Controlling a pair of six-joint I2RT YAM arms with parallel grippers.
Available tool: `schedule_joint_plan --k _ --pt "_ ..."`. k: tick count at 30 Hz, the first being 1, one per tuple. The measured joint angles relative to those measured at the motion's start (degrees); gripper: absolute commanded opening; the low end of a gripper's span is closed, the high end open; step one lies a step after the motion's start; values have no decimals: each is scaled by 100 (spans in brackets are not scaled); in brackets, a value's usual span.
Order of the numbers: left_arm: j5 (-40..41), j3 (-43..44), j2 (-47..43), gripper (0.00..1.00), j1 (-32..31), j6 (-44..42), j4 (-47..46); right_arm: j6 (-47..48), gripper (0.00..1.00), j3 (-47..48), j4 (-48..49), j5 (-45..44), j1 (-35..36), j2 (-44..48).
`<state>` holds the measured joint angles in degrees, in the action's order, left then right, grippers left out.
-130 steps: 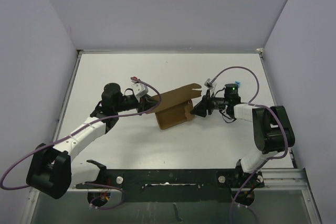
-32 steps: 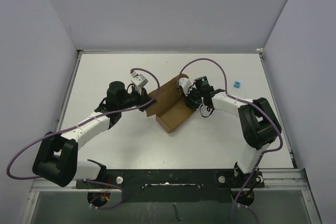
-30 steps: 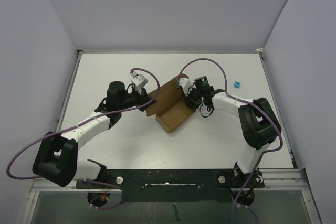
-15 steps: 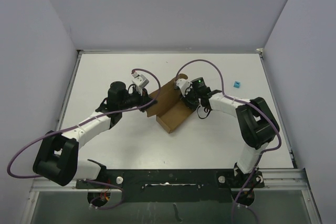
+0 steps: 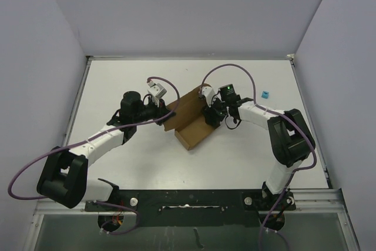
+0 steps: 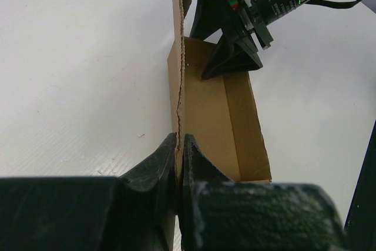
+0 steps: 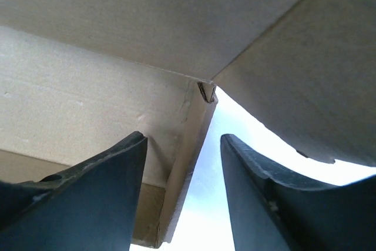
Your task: Fold the paper box
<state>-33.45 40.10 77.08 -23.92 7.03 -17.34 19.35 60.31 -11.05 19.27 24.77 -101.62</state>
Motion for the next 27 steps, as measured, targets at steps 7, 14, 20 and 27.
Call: schedule_joint_plan --k 7,14,20,27 --pt "-2 0 0 0 0 -13 0 396 70 15 -365 562 -267 280" --pt "-2 0 0 0 0 -24 0 1043 72 13 -800 1272 -732 730" --pt "-57 0 0 0 0 -35 0 1510 72 -55 -1176 1980 -1381 1416" --pt "-267 0 0 0 0 -144 -9 1523 75 -118 -1255 2953 -2181 2402"
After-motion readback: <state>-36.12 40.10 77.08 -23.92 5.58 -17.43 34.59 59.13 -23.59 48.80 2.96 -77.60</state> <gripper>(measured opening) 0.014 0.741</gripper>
